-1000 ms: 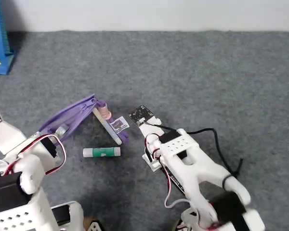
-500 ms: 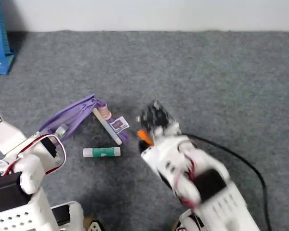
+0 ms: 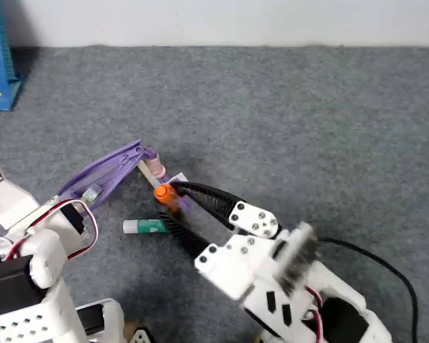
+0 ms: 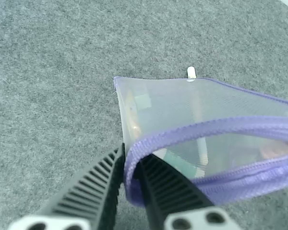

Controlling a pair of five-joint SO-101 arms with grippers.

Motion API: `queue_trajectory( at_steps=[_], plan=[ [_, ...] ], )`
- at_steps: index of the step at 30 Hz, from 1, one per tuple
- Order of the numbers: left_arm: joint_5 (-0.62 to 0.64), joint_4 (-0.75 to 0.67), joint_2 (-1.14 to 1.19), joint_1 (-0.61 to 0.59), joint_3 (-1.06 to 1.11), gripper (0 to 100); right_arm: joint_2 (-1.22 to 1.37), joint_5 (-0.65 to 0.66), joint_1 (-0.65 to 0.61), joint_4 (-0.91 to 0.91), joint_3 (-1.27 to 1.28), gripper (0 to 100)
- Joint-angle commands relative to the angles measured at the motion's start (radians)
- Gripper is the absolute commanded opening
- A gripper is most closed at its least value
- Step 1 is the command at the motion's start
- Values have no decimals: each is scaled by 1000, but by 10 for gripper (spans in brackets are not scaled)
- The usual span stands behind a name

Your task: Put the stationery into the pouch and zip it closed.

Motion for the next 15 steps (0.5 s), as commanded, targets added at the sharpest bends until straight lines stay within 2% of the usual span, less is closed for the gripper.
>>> queue_trajectory(
  at_steps=[1, 4, 10, 15],
  plan=[
    [2, 17, 6, -2, -50, 10, 5, -11, -48, -200, -34, 7],
    [2, 17, 6, -2, -50, 10, 41, -15, -51, -357, -17, 7],
    [2, 17, 6, -2, -50, 10, 166, -11, -51, -794, 109, 7],
    [2, 17, 6, -2, -50, 10, 318, -11, -51, -1013, 170, 8]
  ],
)
